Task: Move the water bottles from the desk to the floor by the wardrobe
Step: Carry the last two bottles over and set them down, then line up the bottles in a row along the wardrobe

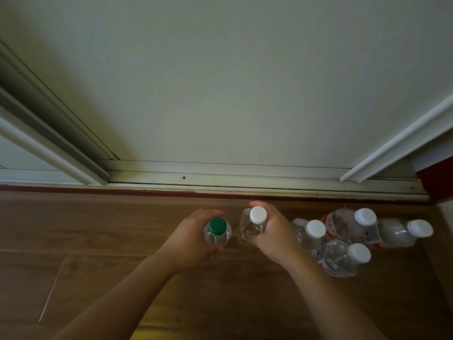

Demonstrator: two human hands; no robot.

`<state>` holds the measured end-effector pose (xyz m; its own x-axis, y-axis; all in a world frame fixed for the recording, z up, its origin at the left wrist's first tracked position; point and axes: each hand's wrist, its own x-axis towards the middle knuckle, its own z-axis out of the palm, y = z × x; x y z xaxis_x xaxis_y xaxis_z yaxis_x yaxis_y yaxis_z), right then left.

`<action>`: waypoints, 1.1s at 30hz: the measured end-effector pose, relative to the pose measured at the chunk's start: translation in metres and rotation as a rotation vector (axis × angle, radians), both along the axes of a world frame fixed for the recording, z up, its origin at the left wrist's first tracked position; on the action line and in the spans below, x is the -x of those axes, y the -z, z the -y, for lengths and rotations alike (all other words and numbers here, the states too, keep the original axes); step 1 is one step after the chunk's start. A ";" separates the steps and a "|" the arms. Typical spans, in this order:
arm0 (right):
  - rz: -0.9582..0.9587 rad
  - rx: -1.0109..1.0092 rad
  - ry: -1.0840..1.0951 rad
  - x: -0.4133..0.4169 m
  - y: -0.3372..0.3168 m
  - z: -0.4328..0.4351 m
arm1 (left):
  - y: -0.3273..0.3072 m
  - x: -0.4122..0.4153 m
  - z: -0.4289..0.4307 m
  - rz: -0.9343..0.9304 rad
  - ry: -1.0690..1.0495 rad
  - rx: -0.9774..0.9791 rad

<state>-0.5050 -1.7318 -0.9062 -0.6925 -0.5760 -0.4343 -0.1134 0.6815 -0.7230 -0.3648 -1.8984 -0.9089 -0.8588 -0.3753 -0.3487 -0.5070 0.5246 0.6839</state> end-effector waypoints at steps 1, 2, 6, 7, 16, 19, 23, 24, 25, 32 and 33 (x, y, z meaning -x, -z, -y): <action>0.003 0.002 0.002 -0.001 -0.001 -0.001 | -0.001 0.000 -0.001 0.002 -0.002 0.001; 0.004 0.005 0.005 -0.002 -0.002 -0.003 | -0.002 -0.001 -0.001 0.003 -0.006 0.002; -0.016 0.019 0.012 -0.003 -0.010 -0.007 | -0.010 -0.001 -0.005 0.007 -0.011 0.021; -0.028 0.027 0.004 -0.003 -0.014 -0.007 | -0.012 -0.001 -0.006 0.005 -0.008 0.030; -0.175 0.082 -0.096 0.007 -0.075 -0.014 | -0.061 0.004 -0.010 -0.060 0.045 0.156; -0.219 0.076 -0.138 0.018 -0.107 -0.020 | -0.090 0.010 -0.012 -0.085 0.042 0.171; -0.337 0.025 -0.207 0.036 -0.154 -0.036 | -0.133 0.025 -0.023 -0.105 0.087 0.189; -0.359 0.004 -0.239 0.040 -0.167 -0.042 | -0.144 0.029 -0.027 -0.111 0.097 0.193; -0.380 -0.018 -0.272 0.044 -0.179 -0.048 | -0.155 0.033 -0.032 -0.117 0.106 0.195; -0.405 -0.030 -0.255 0.058 -0.222 -0.111 | -0.198 0.072 -0.088 -0.147 0.194 0.216; -0.410 -0.019 -0.234 0.061 -0.221 -0.123 | -0.198 0.079 -0.097 -0.148 0.216 0.218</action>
